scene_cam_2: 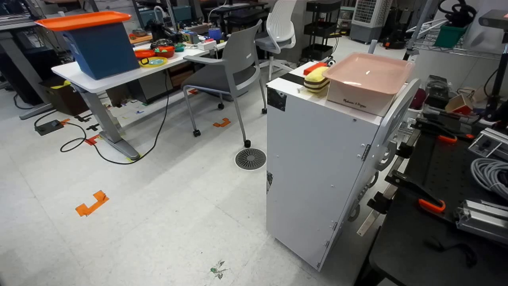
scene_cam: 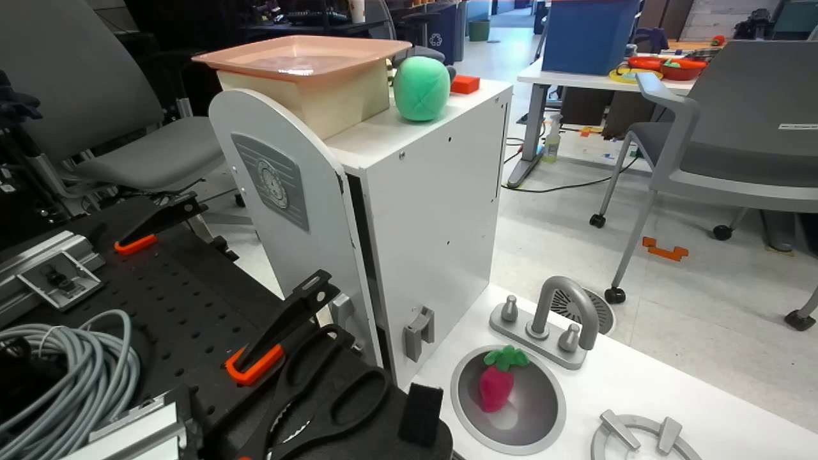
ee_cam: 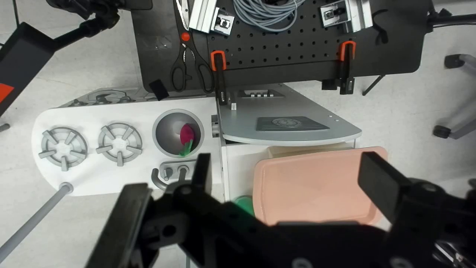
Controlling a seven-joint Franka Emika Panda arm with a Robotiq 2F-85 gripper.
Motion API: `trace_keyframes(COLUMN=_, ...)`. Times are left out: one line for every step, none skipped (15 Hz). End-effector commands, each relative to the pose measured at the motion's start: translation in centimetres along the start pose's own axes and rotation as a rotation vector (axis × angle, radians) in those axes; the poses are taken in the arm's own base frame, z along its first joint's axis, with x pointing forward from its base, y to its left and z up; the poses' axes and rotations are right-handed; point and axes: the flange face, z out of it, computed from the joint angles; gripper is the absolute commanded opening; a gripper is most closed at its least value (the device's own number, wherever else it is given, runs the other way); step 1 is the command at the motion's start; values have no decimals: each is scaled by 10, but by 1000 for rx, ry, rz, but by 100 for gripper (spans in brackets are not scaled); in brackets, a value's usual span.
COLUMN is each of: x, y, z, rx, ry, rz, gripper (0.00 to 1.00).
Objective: Pick up the peach tray from the top of the white box and place it down on the box
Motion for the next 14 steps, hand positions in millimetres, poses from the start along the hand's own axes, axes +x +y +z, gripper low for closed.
trace_keyframes(x=0, y=0, z=-1, rx=0, ry=-1, rz=0, gripper=100)
trace_keyframes(x=0, y=0, z=-1, rx=0, ry=-1, rz=0, gripper=100)
trace_keyframes(x=0, y=0, z=-1, rx=0, ry=-1, rz=0, gripper=100)
trace_keyframes(x=0, y=0, z=-1, rx=0, ry=-1, rz=0, gripper=100)
trace_keyframes(x=0, y=0, z=-1, rx=0, ry=-1, rz=0, gripper=100)
trace_keyframes(x=0, y=0, z=-1, rx=0, ry=-1, rz=0, gripper=100)
trace_keyframes(x=0, y=0, z=-1, rx=0, ry=-1, rz=0, gripper=100)
trace_keyframes(x=5, y=4, z=0, rx=-13, ry=14, rz=18, gripper=100)
trace_keyframes(x=11, y=8, z=2, rx=-24, ry=21, rz=45, gripper=100)
trace_keyframes(x=16, y=11, z=2, rx=-24, ry=22, rz=64, gripper=100)
trace_keyframes(x=22, y=16, z=1, rx=-30, ry=35, rz=79, gripper=100)
trace_keyframes(x=29, y=19, z=1, rx=-37, ry=47, rz=94, gripper=100)
trace_keyframes(x=38, y=24, z=2, rx=-43, ry=51, rz=114, gripper=100)
trace_keyframes(x=46, y=27, z=4, rx=-45, ry=50, rz=133, gripper=100)
